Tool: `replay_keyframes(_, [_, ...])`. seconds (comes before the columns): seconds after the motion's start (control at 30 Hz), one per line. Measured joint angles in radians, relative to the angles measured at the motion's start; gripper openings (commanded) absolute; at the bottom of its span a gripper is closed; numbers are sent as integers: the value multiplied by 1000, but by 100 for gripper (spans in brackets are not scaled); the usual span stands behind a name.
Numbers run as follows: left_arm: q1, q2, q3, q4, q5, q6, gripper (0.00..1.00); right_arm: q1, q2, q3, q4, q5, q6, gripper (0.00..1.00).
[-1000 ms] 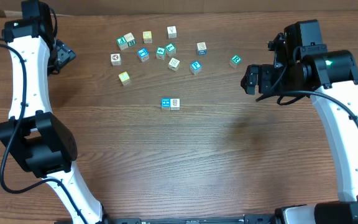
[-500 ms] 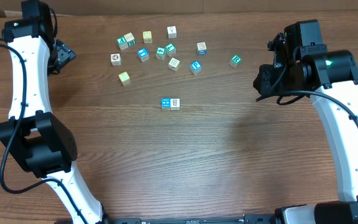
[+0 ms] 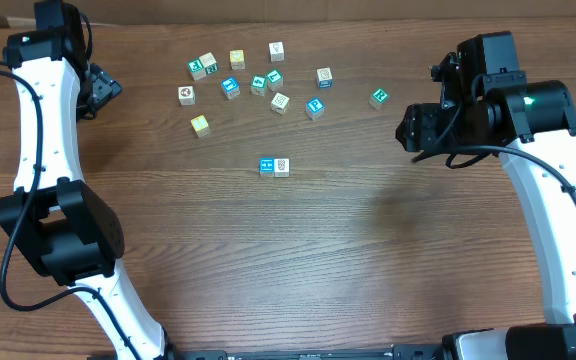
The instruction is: Form a horizontal line
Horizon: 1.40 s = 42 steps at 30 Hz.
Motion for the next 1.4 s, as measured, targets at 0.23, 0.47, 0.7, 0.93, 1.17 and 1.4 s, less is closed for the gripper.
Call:
replay_keyframes(0.23, [0, 0, 0, 0, 0, 0, 100, 0, 0, 0, 13, 1, 1, 91])
replay_keyframes(0.47, [0, 0, 0, 0, 0, 0, 100, 0, 0, 0, 13, 1, 0, 95])
replay_keyframes(0.7, [0, 0, 0, 0, 0, 0, 100, 0, 0, 0, 21, 1, 0, 98])
replay_keyframes(0.93, [0, 0, 0, 0, 0, 0, 100, 0, 0, 0, 35, 17, 0, 100])
replay_keyframes(1.17, [0, 0, 0, 0, 0, 0, 100, 0, 10, 0, 66, 23, 14, 89])
replay_keyframes(1.4, [0, 0, 0, 0, 0, 0, 100, 22, 124, 0, 70, -11, 33, 77])
